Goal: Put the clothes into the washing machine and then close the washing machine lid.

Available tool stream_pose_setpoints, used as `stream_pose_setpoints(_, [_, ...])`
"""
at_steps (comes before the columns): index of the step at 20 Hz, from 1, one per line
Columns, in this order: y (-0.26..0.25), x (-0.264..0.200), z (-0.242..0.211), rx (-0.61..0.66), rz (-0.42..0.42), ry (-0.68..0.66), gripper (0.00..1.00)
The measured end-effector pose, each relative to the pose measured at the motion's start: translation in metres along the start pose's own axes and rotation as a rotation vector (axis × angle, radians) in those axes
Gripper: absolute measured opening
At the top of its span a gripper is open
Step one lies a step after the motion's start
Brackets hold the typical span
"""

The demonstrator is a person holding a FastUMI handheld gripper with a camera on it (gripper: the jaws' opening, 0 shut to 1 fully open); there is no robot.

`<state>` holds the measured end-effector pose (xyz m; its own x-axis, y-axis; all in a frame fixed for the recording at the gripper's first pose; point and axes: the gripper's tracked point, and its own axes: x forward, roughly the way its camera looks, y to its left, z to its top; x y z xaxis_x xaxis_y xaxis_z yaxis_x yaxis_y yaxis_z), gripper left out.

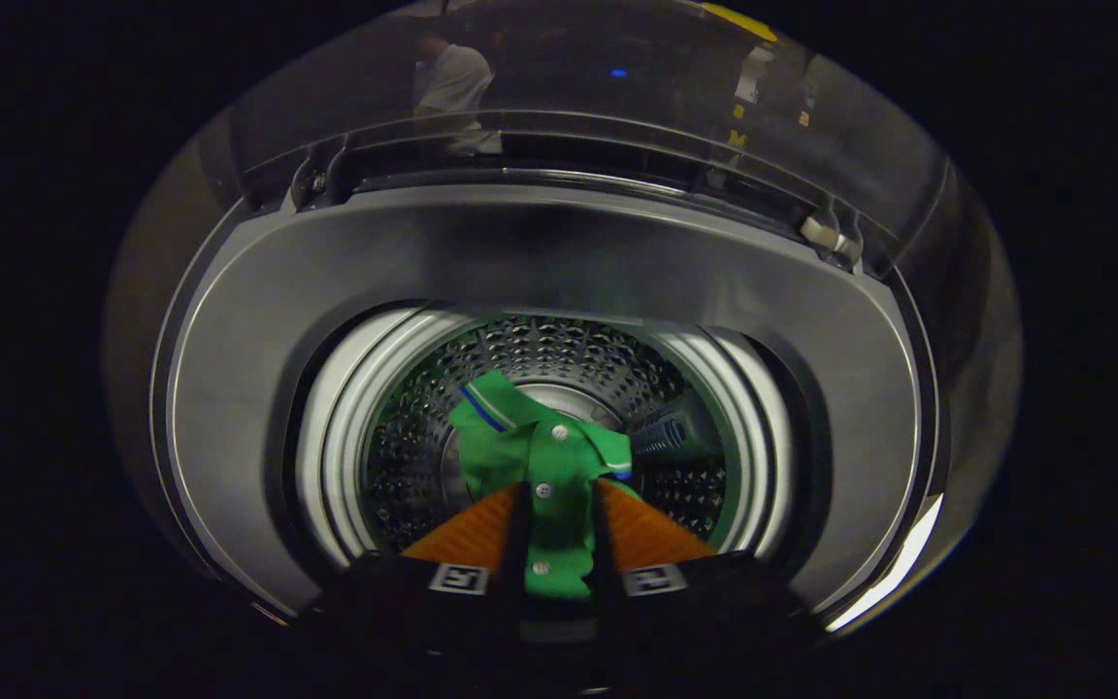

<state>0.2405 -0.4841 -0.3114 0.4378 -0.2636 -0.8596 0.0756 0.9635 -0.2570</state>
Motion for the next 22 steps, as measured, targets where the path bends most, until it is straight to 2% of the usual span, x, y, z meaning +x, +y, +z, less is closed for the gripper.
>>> stream_pose_setpoints(3, [0.002, -0.002, 0.004, 0.015, 0.025, -0.003, 1.0])
stream_pose_setpoints(8, [-0.003, -0.01, 0.004, 0.033, 0.014, -0.002, 1.0])
stream_pose_setpoints(13, [-0.006, -0.04, 0.019, 0.05, 0.016, -0.043, 1.0])
stream_pose_setpoints(20, [-0.014, -0.124, 0.072, 0.107, 0.018, -0.232, 1.0])
stream_pose_setpoints(22, [-0.018, -0.152, 0.088, 0.09, 0.008, -0.288, 1.0])
